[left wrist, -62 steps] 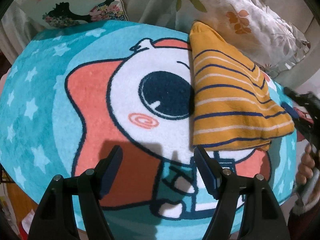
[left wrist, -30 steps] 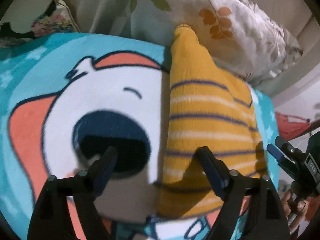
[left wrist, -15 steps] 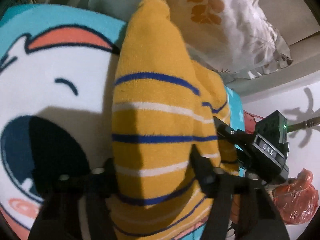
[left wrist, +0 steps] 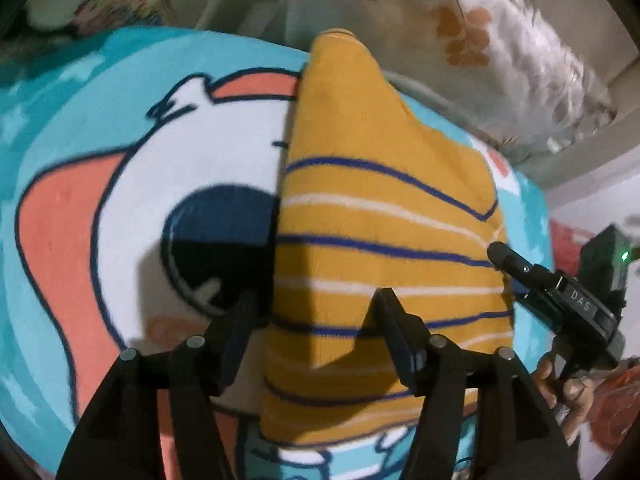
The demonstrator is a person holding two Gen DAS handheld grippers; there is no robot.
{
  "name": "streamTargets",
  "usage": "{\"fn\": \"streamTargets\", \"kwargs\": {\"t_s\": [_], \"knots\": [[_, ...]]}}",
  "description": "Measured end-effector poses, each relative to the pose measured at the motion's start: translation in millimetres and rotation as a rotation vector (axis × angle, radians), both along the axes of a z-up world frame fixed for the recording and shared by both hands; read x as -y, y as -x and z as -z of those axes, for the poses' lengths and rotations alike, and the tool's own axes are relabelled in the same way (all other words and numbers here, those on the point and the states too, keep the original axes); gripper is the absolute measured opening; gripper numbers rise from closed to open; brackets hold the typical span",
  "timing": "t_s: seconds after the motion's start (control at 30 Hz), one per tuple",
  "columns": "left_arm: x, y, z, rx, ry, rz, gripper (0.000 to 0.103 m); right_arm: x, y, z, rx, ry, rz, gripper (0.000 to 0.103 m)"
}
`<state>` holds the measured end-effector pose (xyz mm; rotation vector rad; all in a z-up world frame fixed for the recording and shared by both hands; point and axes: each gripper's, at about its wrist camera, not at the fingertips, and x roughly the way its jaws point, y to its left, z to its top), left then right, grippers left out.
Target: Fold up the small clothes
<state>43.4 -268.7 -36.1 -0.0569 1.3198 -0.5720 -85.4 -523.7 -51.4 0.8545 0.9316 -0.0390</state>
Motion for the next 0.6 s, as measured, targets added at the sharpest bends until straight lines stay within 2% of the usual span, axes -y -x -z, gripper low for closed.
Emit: {"fn": "streamTargets", "kwargs": {"t_s": [0.07,0.2,0.3,0.37,0.43,0.47,0.5,0.53,0.6], "knots": [[-6.2,7.9,-9.2,0.036,-0.024,-0.019,0.062,6.9,11.6,-12.1,0.018,0.014,0.047,0.043],[-17.1,25.0,-28.3,0.115,-0.066,-0.084,0.072,5.8,15.4,-54.5,0.105,0.113,0.062,0.043],[-36.7,38.1,-35.1,0.128,-0.067,-0.125,0.073,-16.1,-8.5,-77.2,0.171,0.146,-0.02,0.043],[-44.8,48.1,-37.0,0.14,-0.075,-0.135,0.073,-31.0,-34.1,-75.1,0.176,0.13,-0.106,0.043],[-50.0,57.8,-40.4,0.166,-0.095,-0.14,0.073,-39.2,-55.4,-56.1,0.133,0.122,-0.174,0.043],[-54.8,63.1,-42.5,0.18,-0.107,-0.145,0.073,-38.1,-66.4,-41.1,0.078,0.133,-0.18,0.04],[-55.5,68.0,-44.6,0.192,-0.12,-0.153,0.073,-32.8,-72.4,-29.3,0.027,0.152,-0.159,0.034],[-59.6,72.6,-46.4,0.2,-0.128,-0.164,0.073,-24.2,-73.4,-20.8,-0.021,0.182,-0.114,0.02],[-75.9,82.6,-49.8,0.21,-0.146,-0.197,0.073,-11.5,-63.5,-25.0,-0.105,0.289,0.028,0.02]]}}
